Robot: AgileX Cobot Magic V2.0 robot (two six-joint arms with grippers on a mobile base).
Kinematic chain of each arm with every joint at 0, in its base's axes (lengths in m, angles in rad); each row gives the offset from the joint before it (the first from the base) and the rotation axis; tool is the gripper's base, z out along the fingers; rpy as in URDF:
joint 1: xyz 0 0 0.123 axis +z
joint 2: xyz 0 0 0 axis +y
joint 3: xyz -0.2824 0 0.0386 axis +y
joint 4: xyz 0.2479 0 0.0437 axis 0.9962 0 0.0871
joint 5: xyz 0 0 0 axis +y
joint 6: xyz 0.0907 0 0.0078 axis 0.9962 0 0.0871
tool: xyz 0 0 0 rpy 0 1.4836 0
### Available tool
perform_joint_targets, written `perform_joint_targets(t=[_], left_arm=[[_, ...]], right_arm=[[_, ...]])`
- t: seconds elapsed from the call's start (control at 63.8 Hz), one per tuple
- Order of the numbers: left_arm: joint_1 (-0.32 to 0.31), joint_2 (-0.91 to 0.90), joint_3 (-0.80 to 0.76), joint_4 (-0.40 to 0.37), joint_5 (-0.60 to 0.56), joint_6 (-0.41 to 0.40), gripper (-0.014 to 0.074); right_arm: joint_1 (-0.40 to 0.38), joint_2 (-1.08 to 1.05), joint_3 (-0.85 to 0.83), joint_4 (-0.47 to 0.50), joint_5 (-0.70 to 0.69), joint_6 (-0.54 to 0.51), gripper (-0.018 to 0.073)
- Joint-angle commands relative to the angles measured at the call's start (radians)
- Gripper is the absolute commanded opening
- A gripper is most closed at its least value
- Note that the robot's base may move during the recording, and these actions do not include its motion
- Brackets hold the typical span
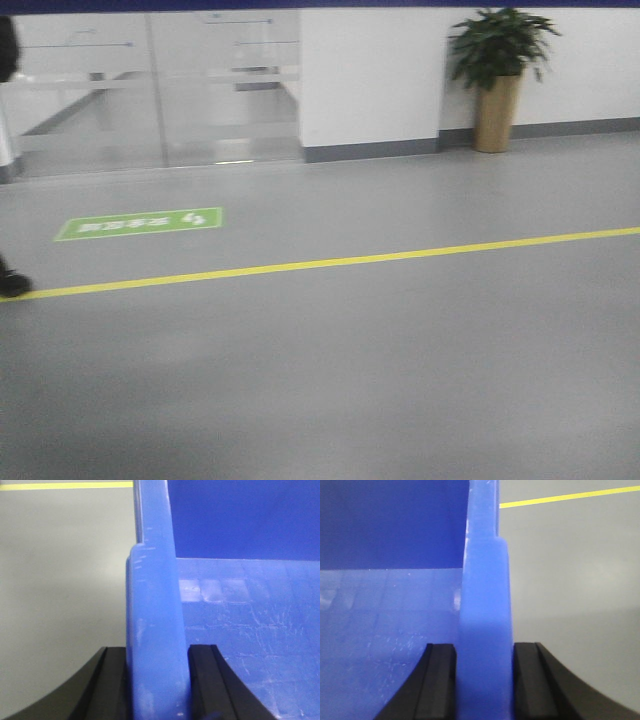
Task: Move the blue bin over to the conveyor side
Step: 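Hold the bin with both grippers while driving to the red conveyor table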
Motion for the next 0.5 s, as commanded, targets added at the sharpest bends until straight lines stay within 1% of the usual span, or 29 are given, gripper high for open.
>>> perform_joint_targets(t=[0.0, 0.486], left_arm=[[-0.008, -0.016, -0.012, 0.021, -0.076, 0.006, -0.002], [-0.008, -0.016, -0.012, 0.026, -0.076, 0.006, -0.002]], right_arm=[[-0.002, -0.02, -0.016, -0.035, -0.119, -0.003, -0.0089], [-0.002, -0.02, -0.016, -0.035, -0.119, -0.003, -0.0089]])
